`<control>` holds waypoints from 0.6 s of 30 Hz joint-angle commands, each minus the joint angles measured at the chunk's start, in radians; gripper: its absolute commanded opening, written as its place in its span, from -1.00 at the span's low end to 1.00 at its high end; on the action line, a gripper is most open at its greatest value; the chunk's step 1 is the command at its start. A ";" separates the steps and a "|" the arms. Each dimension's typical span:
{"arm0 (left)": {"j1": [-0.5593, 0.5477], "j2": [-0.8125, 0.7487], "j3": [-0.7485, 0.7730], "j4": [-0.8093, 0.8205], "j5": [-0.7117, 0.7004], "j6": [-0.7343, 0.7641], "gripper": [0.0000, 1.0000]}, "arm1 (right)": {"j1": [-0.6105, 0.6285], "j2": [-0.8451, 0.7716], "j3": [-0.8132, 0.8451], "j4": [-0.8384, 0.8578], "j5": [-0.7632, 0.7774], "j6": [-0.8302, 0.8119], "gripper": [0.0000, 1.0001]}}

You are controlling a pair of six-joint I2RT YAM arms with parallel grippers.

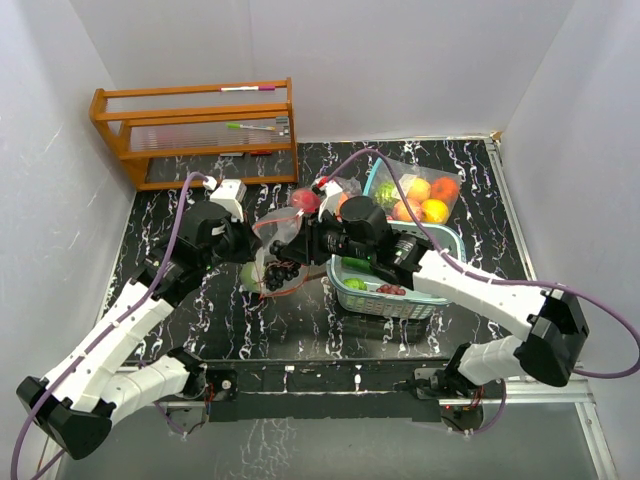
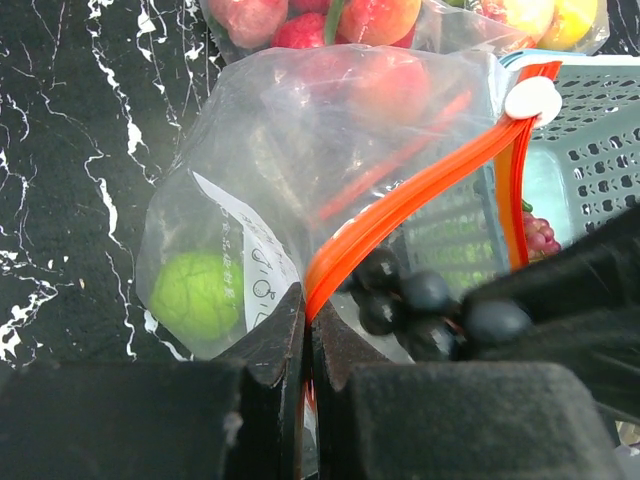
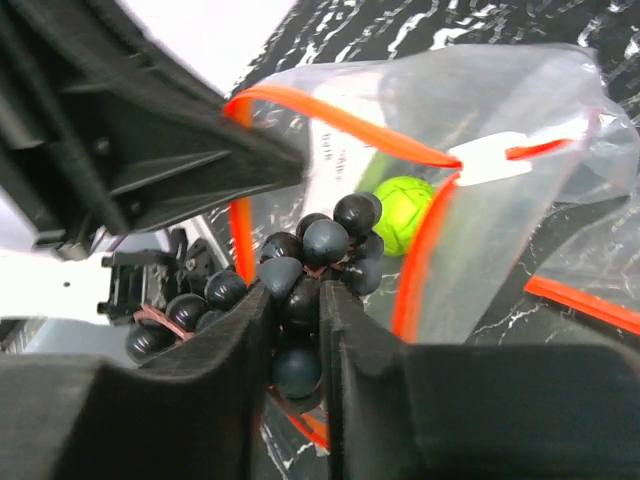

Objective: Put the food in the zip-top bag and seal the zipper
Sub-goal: Place the fake fruit in the zipper food storage bag.

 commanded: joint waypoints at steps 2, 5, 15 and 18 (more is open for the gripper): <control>0.004 -0.037 0.033 -0.005 0.021 -0.005 -1.00 | 0.008 0.030 0.068 0.048 0.160 -0.045 -0.03; 0.004 -0.040 0.028 -0.014 0.024 -0.005 -1.00 | 0.022 0.017 0.064 0.070 0.233 -0.067 0.35; 0.005 -0.038 0.012 -0.007 0.027 -0.007 -1.00 | 0.039 -0.081 0.132 -0.061 0.279 -0.102 0.50; 0.005 -0.038 0.012 -0.006 0.033 -0.008 -1.00 | 0.039 -0.136 0.155 -0.226 0.439 -0.096 0.51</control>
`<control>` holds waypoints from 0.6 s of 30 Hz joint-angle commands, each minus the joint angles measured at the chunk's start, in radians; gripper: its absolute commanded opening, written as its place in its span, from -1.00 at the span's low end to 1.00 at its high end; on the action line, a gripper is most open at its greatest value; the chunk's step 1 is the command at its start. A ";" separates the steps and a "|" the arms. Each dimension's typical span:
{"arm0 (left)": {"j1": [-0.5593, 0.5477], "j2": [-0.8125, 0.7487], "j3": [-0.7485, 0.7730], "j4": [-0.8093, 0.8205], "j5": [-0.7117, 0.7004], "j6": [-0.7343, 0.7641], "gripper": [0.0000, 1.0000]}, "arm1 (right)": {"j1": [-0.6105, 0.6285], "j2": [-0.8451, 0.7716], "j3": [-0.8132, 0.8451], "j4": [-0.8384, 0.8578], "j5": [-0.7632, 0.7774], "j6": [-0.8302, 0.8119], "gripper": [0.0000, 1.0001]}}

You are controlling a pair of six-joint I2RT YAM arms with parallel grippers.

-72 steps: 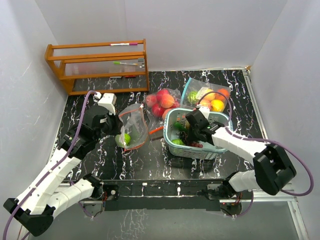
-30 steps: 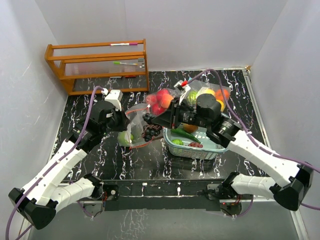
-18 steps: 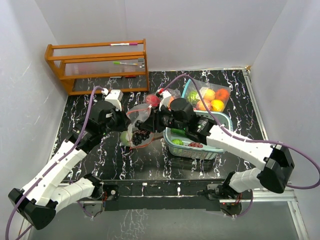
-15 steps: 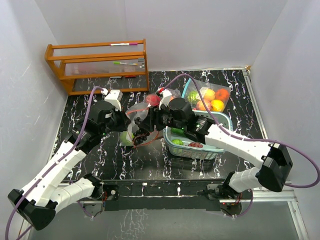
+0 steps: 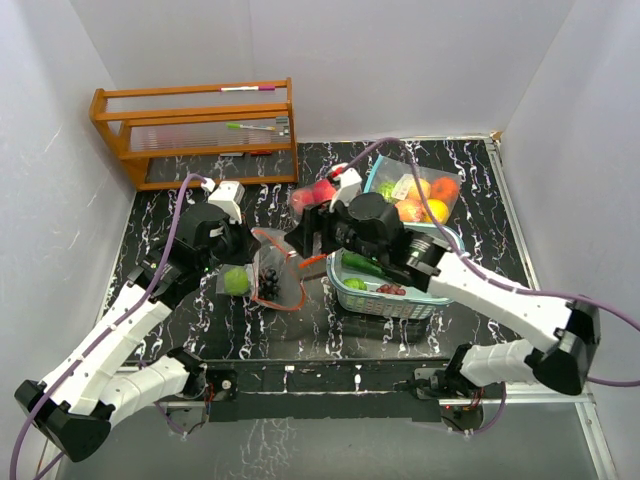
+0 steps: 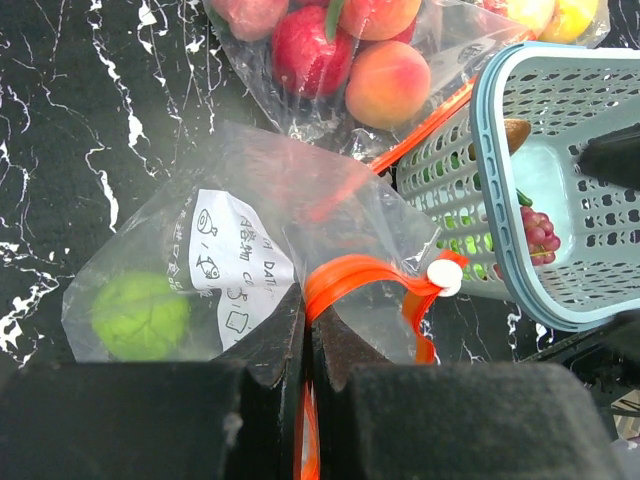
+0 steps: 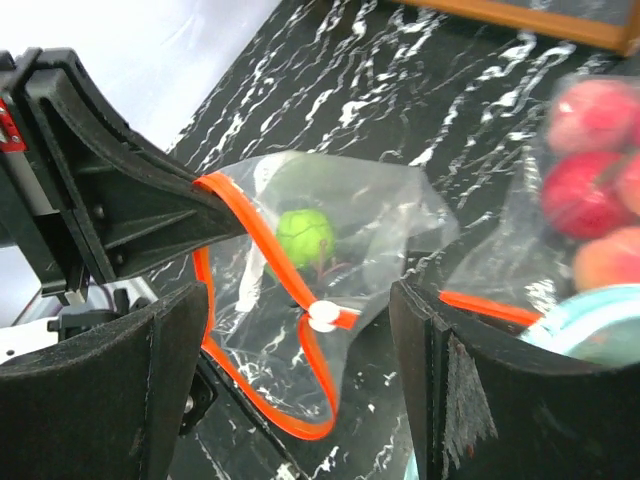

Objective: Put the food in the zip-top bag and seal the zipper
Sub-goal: Place the fake fruit in the zipper food storage bag.

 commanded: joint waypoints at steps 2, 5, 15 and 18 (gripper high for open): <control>0.004 -0.021 0.016 0.014 0.027 -0.003 -1.00 | 0.006 -0.117 0.107 -0.305 0.293 0.009 0.51; 0.004 -0.025 0.005 0.021 0.029 0.000 -1.00 | 0.006 -0.136 0.100 -0.516 0.404 0.086 0.50; 0.005 -0.011 -0.018 0.058 0.060 0.000 -1.00 | -0.041 -0.096 -0.090 -0.608 0.533 0.248 0.99; 0.005 -0.016 -0.013 0.056 0.066 0.003 -1.00 | -0.132 -0.082 -0.135 -0.543 0.505 0.250 0.99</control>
